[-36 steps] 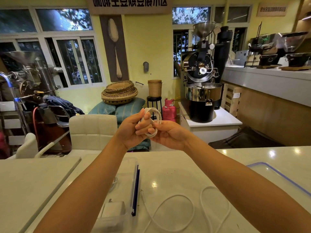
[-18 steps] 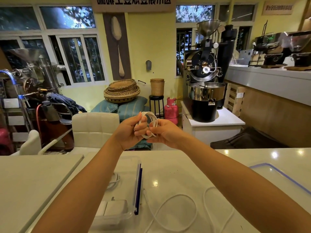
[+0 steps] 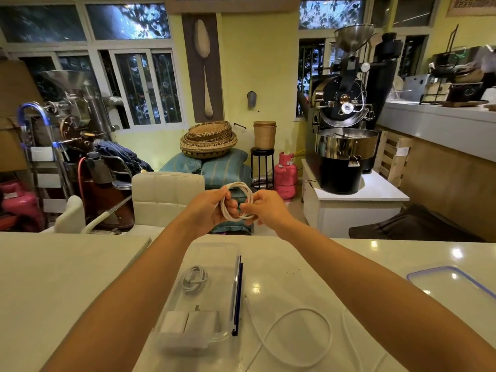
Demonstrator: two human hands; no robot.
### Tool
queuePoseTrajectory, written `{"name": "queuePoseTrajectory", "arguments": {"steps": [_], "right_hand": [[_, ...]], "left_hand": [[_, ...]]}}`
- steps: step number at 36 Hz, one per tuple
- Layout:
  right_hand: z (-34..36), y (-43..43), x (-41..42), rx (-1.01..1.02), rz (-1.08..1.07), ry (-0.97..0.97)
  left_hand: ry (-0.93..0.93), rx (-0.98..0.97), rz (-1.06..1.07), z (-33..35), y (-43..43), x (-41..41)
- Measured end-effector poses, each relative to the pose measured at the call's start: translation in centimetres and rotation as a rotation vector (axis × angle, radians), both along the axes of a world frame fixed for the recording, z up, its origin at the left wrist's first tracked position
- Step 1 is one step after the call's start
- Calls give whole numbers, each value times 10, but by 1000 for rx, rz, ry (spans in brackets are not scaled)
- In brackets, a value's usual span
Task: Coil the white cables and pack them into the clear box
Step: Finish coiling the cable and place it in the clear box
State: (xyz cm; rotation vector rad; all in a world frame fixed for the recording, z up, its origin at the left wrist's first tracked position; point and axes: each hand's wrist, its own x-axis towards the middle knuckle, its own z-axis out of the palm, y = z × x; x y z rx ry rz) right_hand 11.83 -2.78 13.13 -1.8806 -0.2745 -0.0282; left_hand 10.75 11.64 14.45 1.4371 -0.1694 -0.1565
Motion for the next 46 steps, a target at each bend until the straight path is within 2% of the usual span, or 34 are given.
{"name": "queuePoseTrajectory", "arguments": {"steps": [3,9,18,28,31,35,40,46], "right_hand": [[-2,7,1,-58,-25,-20],[-12,21,4,-70,0,75],[-31,40,3,-57,43,290],[-56,72,-3,-295,55,440],[-62,81,-5,-426,58,480],[-62,89,-8,-745,106,382],[-61,91,-11,-998,150,237],[-73,97,-6,-1070,116,100]], "left_hand": [[-25,131,84,-3,4,-1],[-61,408,205,-13,19,-1],[-89,690,189,-35,48,-4],[8,1025,220,-71,67,2],[47,1140,232,-80,64,5],[73,1290,201,-87,55,6],[115,1444,163,-102,43,9],[117,1462,203,-104,40,10]]}}
